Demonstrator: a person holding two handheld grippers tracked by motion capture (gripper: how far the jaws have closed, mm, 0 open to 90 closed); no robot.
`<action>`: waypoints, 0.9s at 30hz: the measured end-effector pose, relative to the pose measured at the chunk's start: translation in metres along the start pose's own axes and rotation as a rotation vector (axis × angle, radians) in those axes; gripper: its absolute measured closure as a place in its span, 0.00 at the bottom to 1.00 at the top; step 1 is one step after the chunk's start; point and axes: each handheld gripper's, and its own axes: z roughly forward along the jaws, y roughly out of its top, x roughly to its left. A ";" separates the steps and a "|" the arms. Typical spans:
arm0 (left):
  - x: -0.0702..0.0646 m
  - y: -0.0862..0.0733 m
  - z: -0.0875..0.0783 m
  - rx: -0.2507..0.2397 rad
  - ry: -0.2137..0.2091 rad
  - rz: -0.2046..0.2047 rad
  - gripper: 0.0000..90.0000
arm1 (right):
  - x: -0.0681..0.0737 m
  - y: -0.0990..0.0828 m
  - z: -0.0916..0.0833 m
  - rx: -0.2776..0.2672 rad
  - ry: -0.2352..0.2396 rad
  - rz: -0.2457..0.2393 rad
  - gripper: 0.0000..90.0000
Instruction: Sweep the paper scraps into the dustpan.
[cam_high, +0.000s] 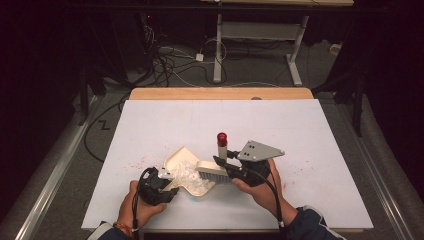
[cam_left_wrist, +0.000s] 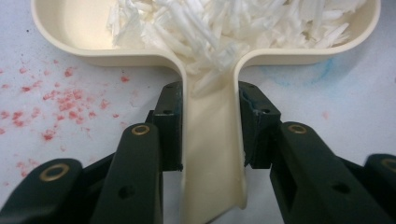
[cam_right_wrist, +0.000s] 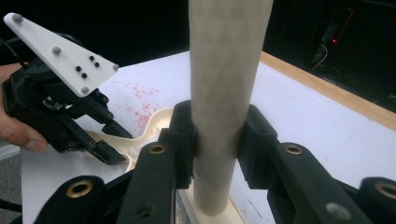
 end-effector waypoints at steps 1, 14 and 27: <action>0.000 0.000 0.000 -0.001 0.003 0.000 0.70 | 0.002 0.001 0.001 0.001 -0.007 -0.010 0.79; 0.005 0.000 -0.003 -0.004 0.001 -0.007 0.70 | -0.031 0.012 -0.007 -0.057 -0.091 0.036 0.79; 0.012 -0.002 -0.003 -0.004 0.013 -0.029 0.70 | -0.025 0.004 0.026 -0.009 -0.108 0.028 0.79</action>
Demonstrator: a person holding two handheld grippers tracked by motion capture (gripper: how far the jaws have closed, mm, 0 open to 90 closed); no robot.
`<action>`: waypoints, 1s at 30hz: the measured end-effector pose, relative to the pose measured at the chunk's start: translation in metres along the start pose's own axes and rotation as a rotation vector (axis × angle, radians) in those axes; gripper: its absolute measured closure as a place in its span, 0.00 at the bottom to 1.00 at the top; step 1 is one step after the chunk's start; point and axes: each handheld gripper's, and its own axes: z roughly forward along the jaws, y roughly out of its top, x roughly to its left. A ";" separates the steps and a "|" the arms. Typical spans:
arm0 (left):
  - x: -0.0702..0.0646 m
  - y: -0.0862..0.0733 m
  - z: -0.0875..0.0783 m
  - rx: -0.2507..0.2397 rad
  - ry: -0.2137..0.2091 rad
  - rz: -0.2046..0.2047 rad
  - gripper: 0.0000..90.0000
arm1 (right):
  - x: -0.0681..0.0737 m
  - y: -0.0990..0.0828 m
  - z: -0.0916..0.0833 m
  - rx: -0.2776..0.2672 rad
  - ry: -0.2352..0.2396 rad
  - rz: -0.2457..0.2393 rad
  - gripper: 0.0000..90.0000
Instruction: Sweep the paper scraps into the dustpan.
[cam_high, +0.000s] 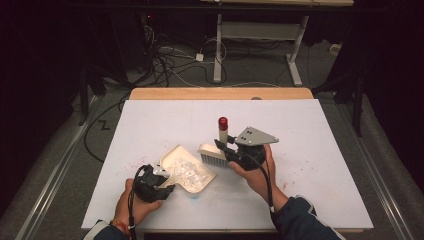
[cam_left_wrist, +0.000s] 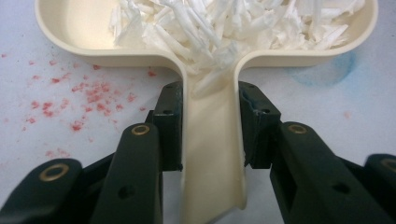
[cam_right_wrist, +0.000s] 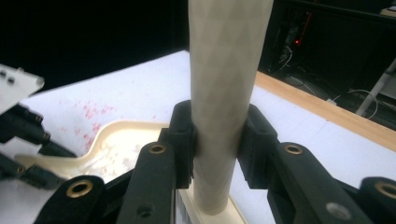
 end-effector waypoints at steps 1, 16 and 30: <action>0.000 0.000 0.000 0.001 0.001 0.000 0.70 | 0.000 0.000 0.000 0.000 0.000 0.000 0.79; 0.003 0.000 0.002 0.001 -0.005 -0.013 0.70 | 0.010 0.008 -0.012 -0.049 0.066 0.028 0.79; 0.002 0.000 0.002 0.004 0.007 0.009 0.71 | -0.019 0.011 -0.054 -0.075 0.013 0.039 0.79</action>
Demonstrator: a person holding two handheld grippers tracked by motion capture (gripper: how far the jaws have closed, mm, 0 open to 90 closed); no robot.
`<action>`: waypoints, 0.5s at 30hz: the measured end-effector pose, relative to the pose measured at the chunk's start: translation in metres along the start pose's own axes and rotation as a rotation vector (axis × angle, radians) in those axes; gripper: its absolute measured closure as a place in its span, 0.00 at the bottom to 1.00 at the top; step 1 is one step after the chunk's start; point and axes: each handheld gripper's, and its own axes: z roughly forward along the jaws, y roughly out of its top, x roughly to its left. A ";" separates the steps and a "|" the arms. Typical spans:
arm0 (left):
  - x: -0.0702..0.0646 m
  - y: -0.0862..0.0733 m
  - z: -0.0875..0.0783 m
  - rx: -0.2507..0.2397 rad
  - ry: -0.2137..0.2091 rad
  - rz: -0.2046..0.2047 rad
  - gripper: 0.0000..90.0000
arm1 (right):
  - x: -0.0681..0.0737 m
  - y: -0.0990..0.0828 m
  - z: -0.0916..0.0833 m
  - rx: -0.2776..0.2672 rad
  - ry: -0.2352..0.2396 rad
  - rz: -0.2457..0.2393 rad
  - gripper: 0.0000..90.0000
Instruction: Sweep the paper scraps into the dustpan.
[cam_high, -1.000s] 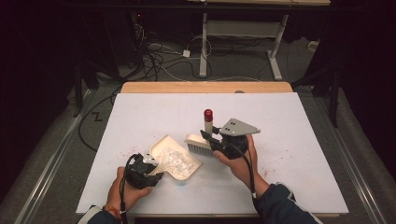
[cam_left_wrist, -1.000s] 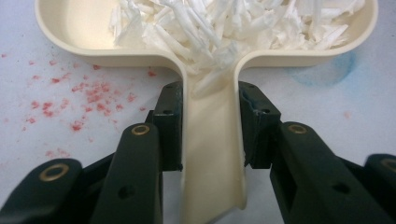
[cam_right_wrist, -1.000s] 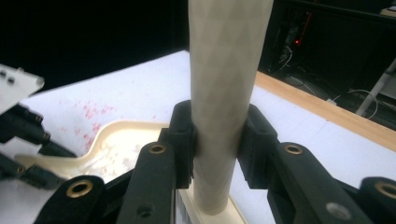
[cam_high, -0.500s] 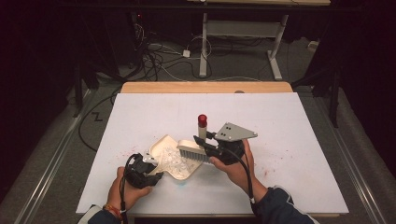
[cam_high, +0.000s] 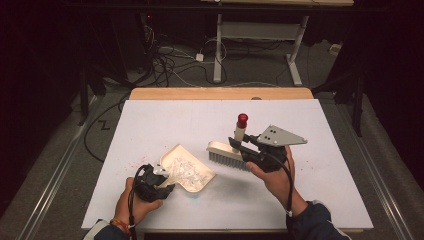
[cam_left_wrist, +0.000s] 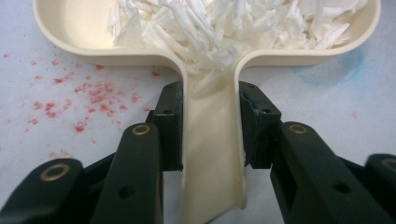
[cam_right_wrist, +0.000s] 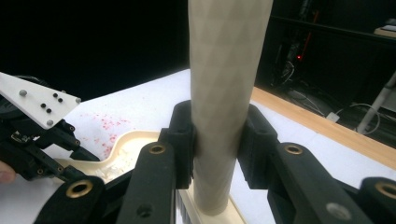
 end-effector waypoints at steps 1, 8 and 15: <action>0.000 0.000 0.000 0.001 0.002 0.001 0.71 | -0.002 0.000 -0.004 -0.001 -0.002 0.000 0.79; -0.001 0.000 0.000 0.004 0.010 0.006 0.71 | -0.016 -0.003 -0.034 -0.006 -0.010 0.000 0.79; -0.001 -0.001 0.000 -0.006 0.007 -0.011 0.71 | -0.032 -0.006 -0.062 -0.009 -0.048 0.017 0.79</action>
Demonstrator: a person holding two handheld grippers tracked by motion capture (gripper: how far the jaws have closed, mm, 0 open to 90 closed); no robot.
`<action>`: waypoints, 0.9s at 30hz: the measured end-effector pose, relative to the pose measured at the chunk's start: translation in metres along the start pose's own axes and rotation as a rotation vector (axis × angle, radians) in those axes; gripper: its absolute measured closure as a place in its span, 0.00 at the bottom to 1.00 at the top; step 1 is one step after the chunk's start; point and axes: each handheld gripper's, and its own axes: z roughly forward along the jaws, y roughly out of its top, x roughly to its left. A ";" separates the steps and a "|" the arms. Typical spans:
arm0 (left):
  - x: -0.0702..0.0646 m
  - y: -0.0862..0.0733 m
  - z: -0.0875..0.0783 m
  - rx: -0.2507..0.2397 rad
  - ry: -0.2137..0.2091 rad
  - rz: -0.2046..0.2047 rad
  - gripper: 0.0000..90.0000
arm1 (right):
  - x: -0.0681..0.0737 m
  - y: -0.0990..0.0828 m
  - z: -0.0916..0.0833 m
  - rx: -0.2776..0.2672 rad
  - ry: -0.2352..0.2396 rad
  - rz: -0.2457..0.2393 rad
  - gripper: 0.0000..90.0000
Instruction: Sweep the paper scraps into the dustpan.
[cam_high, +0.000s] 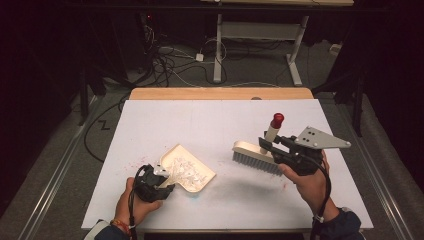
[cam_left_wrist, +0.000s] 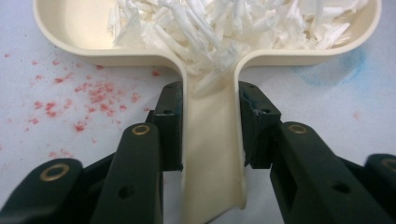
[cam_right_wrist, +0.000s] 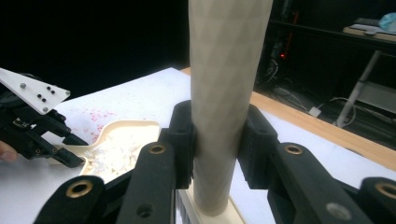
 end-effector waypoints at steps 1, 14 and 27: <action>0.000 0.000 0.000 -0.005 0.001 -0.005 0.71 | -0.002 0.000 -0.003 0.005 -0.006 -0.004 0.79; 0.001 0.000 0.000 -0.014 0.004 -0.015 0.71 | -0.023 -0.018 -0.033 0.057 -0.040 0.017 0.79; 0.005 0.001 -0.003 -0.026 0.011 -0.041 0.71 | -0.037 -0.038 -0.064 0.106 -0.030 0.052 0.79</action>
